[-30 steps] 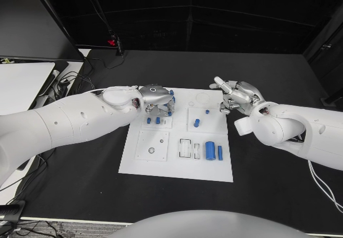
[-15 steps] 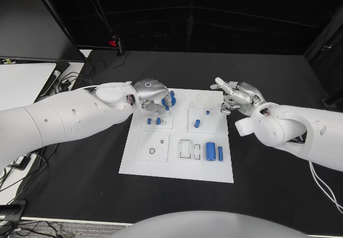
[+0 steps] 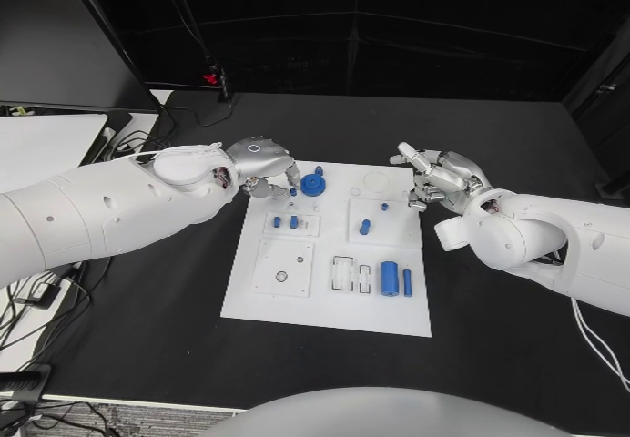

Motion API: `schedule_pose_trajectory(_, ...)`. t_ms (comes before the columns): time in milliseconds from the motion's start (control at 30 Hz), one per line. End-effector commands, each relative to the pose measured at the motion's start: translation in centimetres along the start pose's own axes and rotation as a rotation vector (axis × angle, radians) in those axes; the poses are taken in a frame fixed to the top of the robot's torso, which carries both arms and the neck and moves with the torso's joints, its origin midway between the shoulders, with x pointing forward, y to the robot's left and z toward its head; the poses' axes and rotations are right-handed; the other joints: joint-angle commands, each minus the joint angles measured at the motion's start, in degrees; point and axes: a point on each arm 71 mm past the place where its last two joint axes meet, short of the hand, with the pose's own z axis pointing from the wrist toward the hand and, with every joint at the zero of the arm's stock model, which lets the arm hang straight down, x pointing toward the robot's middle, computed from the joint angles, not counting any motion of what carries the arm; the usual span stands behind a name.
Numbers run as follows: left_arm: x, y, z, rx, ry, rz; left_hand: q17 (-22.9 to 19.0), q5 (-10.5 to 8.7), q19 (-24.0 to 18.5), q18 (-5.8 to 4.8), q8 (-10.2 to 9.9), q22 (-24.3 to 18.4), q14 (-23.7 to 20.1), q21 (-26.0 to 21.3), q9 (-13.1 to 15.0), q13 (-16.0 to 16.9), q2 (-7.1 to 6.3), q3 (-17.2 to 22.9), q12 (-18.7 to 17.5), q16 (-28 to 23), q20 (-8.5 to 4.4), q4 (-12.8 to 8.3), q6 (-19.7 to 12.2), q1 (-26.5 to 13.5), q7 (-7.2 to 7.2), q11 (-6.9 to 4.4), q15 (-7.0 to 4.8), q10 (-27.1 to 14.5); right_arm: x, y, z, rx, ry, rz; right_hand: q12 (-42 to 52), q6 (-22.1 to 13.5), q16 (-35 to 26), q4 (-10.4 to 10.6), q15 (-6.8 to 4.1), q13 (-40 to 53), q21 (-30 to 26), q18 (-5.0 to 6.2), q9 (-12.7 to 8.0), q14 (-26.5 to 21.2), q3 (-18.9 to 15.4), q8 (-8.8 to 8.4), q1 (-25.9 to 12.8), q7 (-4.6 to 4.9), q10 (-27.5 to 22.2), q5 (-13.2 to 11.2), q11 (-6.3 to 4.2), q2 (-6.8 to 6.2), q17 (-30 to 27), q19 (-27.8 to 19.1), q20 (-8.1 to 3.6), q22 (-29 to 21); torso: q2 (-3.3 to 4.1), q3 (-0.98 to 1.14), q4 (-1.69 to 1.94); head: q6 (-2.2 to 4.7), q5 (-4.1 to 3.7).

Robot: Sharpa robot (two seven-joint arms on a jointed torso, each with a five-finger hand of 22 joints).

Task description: Assemble the parts on the task board

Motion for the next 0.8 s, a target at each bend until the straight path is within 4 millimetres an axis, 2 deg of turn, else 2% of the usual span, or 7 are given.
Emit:
schedule_pose_trajectory(33,0.02,0.24,-0.28,-0.025,0.025,-0.003,15.10,0.25,5.88,-0.38,0.29,15.09,5.88,0.18,0.93,-0.04,-0.06,0.03,-0.23,0.05,-0.34,0.23,1.19,-0.53,1.43,0.33,0.46,-0.09,0.08,0.13,-0.01,-0.007,0.006,0.002,-0.35,-0.44,0.37,0.04,0.42,6.77,0.19,0.20,-0.08,1.96,-0.29,0.38,-0.12,5.66,-0.22,0.20,-0.07,0.54,10.91,-0.39,0.16,6.33,0.01,-0.02,-0.08,-0.06,0.26)
schedule_pose_trajectory(300,0.25,0.39,-0.47,-0.030,0.053,-0.010,15.10,0.25,5.88,-0.38,0.18,15.09,5.88,0.18,0.89,-0.05,-0.05,0.09,-0.37,0.05,-0.33,0.19,1.08,-0.56,1.41,0.25,0.43,-0.16,0.03,0.12,0.00,-0.008,0.005,0.002,-0.35,-0.44,0.37,0.04,0.42,6.77,0.19,0.20,-0.08,1.96,-0.29,0.38,-0.12,5.66,-0.22,0.20,-0.07,0.54,10.91,-0.39,0.16,6.33,0.02,-0.13,-0.23,-0.11,0.21)
schedule_pose_trajectory(467,0.38,0.31,-0.34,-0.027,0.059,-0.012,15.10,0.25,5.88,-0.38,0.11,15.09,5.88,0.18,0.87,-0.06,-0.05,0.12,-0.48,0.05,-0.33,0.19,1.00,-0.58,1.40,0.23,0.42,-0.24,-0.01,0.13,-0.04,-0.008,0.004,0.001,-0.35,-0.44,0.37,0.04,0.42,6.77,0.19,0.20,-0.08,1.96,-0.29,0.38,-0.12,5.66,-0.22,0.20,-0.07,0.54,10.91,-0.39,0.16,6.33,0.03,0.00,-0.17,-0.13,0.20)
schedule_pose_trajectory(800,0.73,0.27,-0.24,-0.029,0.083,-0.019,15.10,0.25,5.88,-0.38,0.04,15.09,5.88,0.18,0.84,-0.06,-0.04,0.16,-0.55,0.05,-0.33,0.18,0.93,-0.60,1.41,0.24,0.41,-0.28,0.00,0.13,-0.05,-0.008,0.004,0.002,-0.36,-0.46,0.38,0.02,0.42,6.70,0.19,0.22,-0.09,1.95,-0.28,0.42,-0.04,5.66,-0.28,0.30,-0.07,0.57,10.90,-0.45,0.17,6.30,0.01,-0.05,-0.13,-0.35,0.10)
